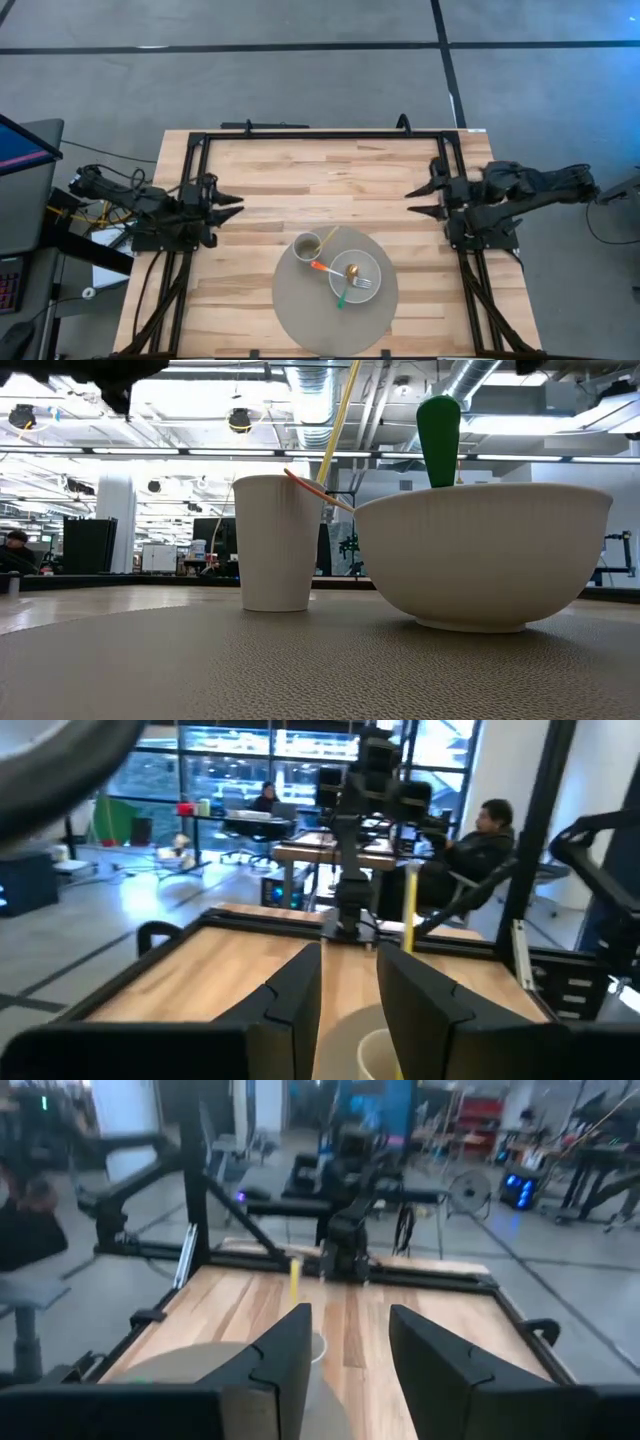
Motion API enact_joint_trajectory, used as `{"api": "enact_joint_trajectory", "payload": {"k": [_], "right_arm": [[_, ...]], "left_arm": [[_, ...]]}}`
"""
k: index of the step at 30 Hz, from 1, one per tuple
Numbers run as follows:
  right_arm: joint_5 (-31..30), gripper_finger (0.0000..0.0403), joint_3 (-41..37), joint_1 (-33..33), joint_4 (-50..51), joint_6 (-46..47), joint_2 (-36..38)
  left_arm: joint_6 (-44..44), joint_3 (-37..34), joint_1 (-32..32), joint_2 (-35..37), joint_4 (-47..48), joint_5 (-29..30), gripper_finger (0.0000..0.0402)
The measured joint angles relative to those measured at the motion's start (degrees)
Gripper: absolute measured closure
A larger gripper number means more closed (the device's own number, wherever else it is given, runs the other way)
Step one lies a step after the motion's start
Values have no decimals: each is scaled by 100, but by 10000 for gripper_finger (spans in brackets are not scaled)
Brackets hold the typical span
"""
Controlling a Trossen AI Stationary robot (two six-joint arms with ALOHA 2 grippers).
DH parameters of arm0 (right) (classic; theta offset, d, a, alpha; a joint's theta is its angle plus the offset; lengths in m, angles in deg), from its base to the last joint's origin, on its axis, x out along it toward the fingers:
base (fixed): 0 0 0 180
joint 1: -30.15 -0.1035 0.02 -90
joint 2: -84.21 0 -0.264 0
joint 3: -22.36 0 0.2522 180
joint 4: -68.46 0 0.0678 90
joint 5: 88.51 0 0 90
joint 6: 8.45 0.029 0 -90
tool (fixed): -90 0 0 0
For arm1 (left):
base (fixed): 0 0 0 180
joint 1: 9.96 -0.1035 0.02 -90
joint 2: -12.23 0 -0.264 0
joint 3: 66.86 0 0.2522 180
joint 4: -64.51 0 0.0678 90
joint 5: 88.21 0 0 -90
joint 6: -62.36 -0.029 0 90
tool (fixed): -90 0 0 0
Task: Pick & Place Utensil
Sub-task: Return to Home Position
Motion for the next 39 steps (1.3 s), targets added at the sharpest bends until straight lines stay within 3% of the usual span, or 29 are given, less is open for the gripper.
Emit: {"api": "enact_joint_trajectory", "payload": {"k": [7,14,19,24,31,39], "right_arm": [[319,275,-1028,24,-357,-35,1654],[299,274,-1519,33,-173,-149,2933],[265,275,-1578,44,77,-300,2849],[130,273,-1838,105,202,-459,2925],[149,273,-1964,136,185,-421,2924],[139,273,-2303,136,-209,-394,2916]], "left_arm": [[-203,-1085,-145,-4,-1639,-39,300],[-642,-1207,-1116,209,-2141,158,302],[-618,-1207,-2026,404,-2107,-815,312],[-376,-1215,-2711,548,-2073,-1294,327],[-351,-1246,-3109,599,-1961,-1512,348],[-81,-1833,-3145,595,-2016,-1529,373]]}}
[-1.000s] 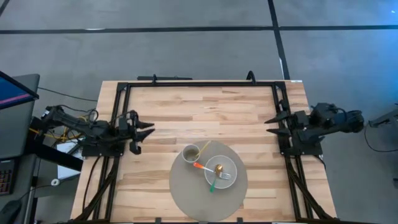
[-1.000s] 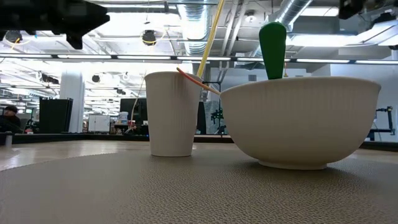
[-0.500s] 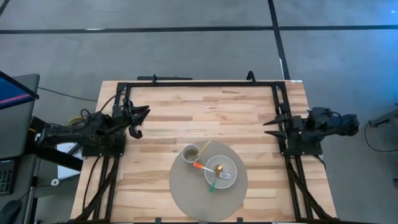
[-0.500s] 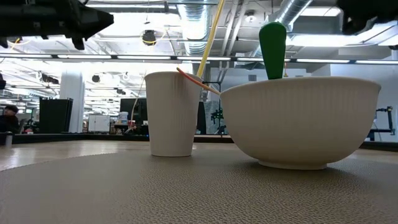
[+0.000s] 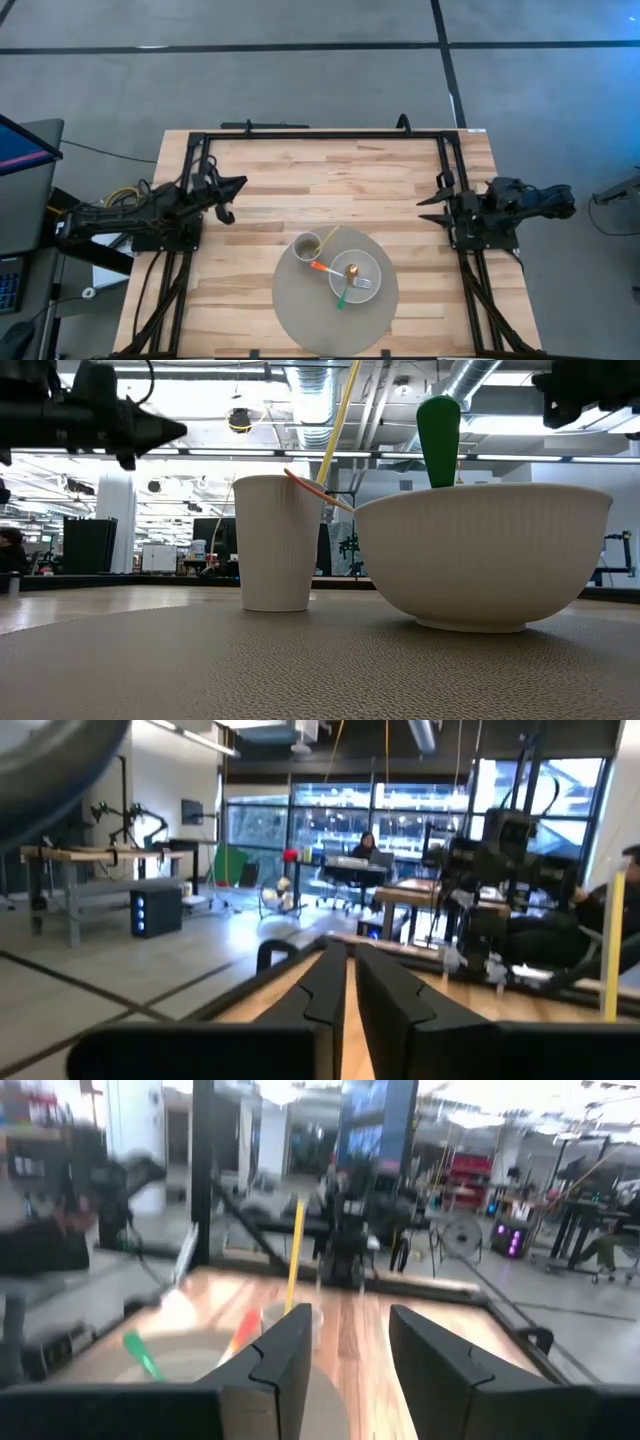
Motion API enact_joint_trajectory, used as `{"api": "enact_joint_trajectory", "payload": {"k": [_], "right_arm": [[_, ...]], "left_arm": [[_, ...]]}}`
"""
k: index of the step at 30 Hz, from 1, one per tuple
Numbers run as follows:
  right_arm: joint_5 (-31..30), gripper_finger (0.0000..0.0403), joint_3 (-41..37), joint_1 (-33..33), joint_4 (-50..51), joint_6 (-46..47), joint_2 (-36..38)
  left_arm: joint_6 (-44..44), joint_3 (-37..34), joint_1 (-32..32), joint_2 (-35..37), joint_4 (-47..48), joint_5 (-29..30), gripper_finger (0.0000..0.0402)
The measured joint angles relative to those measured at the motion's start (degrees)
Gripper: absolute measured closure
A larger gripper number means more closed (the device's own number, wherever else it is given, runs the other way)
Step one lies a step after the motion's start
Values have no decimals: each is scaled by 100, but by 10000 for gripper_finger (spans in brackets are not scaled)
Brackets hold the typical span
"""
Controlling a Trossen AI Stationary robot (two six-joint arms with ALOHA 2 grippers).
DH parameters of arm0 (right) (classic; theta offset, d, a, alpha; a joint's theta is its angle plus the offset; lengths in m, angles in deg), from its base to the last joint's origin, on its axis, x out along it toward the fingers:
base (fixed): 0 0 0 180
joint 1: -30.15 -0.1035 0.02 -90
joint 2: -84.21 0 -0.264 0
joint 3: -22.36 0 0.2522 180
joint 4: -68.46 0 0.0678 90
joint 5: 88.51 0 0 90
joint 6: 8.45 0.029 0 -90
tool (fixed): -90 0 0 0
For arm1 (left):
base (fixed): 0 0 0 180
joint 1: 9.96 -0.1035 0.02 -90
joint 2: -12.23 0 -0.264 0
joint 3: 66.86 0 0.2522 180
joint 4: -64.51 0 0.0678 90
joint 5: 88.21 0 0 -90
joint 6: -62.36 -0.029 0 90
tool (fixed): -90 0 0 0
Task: Pick & Place Utensil
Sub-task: Return to Home Position
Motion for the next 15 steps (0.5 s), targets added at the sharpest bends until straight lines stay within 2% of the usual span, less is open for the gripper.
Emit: {"api": "enact_joint_trajectory", "payload": {"k": [6,15], "right_arm": [[-7,273,-335,0,-429,237,3],[-102,273,-1034,0,-1028,454,7]], "left_arm": [[-31,-55,-2,4,-6,-254,395],[-153,-55,-2,-15,-4,-267,393]]}}
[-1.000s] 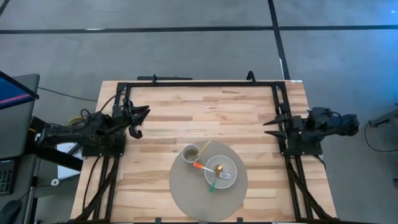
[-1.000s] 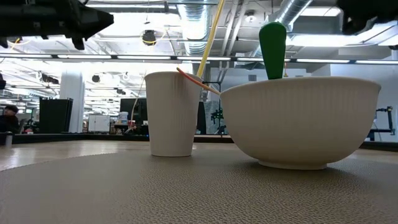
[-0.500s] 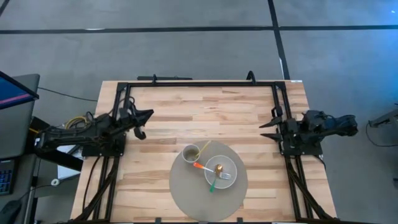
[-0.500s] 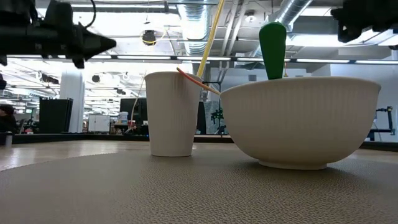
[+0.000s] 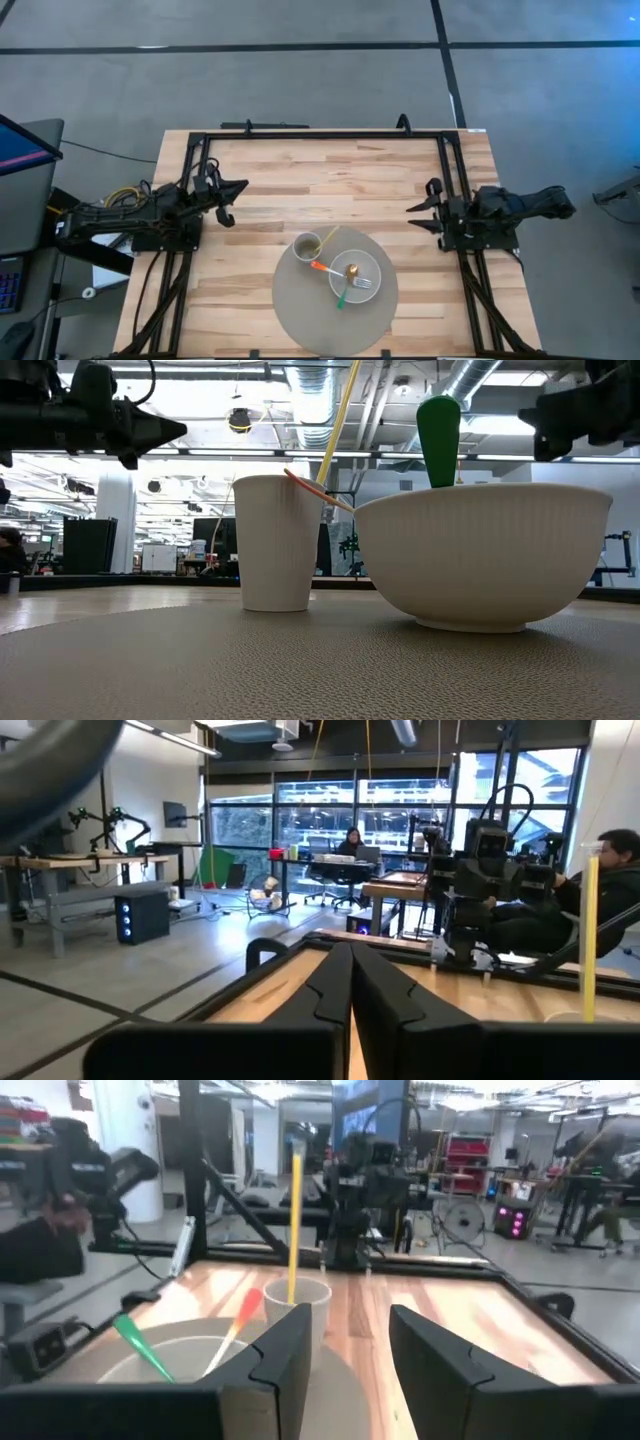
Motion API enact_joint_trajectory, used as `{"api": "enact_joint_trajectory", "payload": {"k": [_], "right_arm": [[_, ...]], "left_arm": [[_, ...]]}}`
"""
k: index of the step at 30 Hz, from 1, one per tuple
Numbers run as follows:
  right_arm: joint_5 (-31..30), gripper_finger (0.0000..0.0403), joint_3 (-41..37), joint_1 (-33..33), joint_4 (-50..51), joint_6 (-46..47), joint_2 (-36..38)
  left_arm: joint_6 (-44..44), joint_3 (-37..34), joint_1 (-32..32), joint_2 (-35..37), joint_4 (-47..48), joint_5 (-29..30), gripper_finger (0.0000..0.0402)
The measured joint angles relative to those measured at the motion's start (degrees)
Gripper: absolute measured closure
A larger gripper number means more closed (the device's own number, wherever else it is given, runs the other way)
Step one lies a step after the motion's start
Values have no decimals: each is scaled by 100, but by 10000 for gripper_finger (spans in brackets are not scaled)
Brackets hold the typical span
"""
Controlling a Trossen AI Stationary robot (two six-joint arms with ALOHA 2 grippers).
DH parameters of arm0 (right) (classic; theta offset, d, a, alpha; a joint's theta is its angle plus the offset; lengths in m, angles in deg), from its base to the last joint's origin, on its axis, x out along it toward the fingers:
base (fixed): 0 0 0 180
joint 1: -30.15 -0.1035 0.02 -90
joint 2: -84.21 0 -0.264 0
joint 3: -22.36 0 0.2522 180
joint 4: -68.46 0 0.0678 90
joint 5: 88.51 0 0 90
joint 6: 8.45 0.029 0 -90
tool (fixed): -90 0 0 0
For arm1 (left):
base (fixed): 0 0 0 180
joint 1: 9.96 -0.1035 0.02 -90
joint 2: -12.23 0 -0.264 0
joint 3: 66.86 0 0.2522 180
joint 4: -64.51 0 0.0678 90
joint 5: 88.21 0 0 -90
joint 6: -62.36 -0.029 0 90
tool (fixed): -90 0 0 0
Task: Pick & Place Utensil
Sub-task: Return to Home Position
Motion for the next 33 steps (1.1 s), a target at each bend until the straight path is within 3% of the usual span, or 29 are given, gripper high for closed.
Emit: {"api": "enact_joint_trajectory", "payload": {"k": [11,16,23,33], "right_arm": [[-62,273,-163,-4,-127,143,2],[-58,273,-162,-4,-9,361,0],[-58,273,-166,-4,103,539,0],[-345,273,-622,59,-624,403,0]], "left_arm": [[-195,2,0,762,6,111,387],[-195,2,-1,1320,510,115,394],[-197,7,-2,1320,634,238,392],[-144,7,0,1307,953,157,394]]}}
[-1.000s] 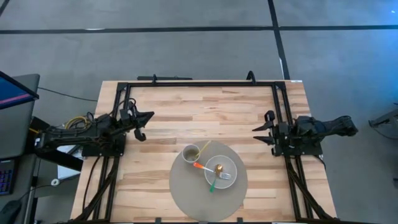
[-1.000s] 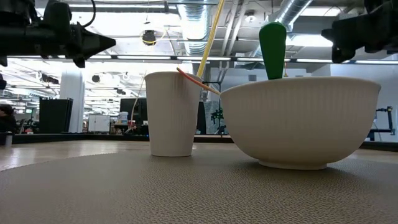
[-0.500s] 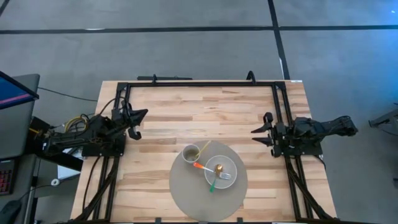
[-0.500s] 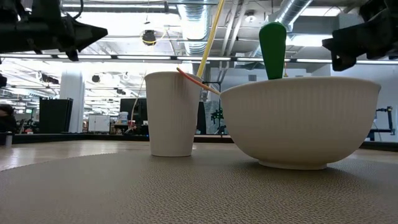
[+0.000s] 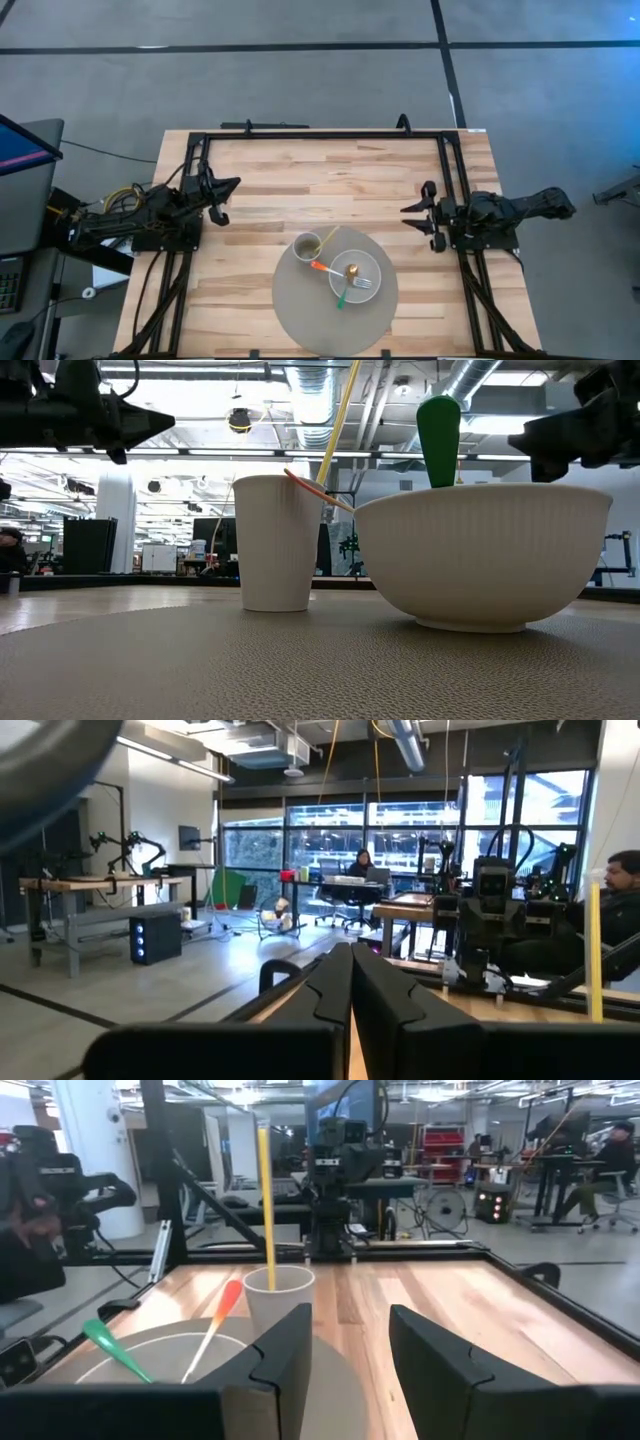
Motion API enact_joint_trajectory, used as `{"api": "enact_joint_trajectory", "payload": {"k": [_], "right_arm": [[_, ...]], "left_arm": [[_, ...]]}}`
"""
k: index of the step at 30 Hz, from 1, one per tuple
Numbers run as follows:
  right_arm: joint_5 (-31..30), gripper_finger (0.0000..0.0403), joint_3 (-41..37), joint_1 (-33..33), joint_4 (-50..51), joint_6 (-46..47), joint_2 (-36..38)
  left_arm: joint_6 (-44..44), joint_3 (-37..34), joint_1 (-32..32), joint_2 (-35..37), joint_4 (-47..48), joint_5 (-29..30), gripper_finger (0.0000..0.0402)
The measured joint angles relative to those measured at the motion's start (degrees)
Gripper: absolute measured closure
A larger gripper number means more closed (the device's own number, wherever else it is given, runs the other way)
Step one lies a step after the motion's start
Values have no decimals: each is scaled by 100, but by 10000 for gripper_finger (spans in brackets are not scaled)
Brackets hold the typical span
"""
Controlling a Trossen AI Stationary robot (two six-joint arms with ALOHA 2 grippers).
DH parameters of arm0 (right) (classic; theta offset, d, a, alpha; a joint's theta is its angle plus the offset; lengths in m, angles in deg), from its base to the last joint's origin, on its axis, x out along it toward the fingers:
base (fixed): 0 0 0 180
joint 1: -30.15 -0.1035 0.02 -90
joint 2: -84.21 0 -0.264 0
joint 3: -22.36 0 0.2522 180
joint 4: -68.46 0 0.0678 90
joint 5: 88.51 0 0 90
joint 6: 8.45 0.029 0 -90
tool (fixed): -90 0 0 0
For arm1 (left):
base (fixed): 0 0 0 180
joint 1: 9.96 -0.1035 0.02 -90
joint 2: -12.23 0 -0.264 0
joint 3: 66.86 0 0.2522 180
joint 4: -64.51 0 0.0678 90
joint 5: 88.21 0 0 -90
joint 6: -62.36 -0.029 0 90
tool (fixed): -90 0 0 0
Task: Pick & Place Utensil
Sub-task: Return to Home Position
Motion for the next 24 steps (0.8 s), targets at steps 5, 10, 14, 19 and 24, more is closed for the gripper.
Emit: {"api": "enact_joint_trajectory", "payload": {"k": [5,10,14,19,24], "right_arm": [[0,273,0,88,20,32,-23],[-4,273,0,96,18,85,-17],[-4,273,0,96,18,90,-17],[-2,273,0,94,20,92,-20],[-2,273,0,94,20,100,-20]], "left_arm": [[-26,0,-1,-29,3,1,389],[-24,0,0,-29,-4,0,389],[-26,0,-1,-29,-12,0,390],[-26,0,-2,-29,-49,0,390],[-26,0,-1,-29,-50,0,390]]}}
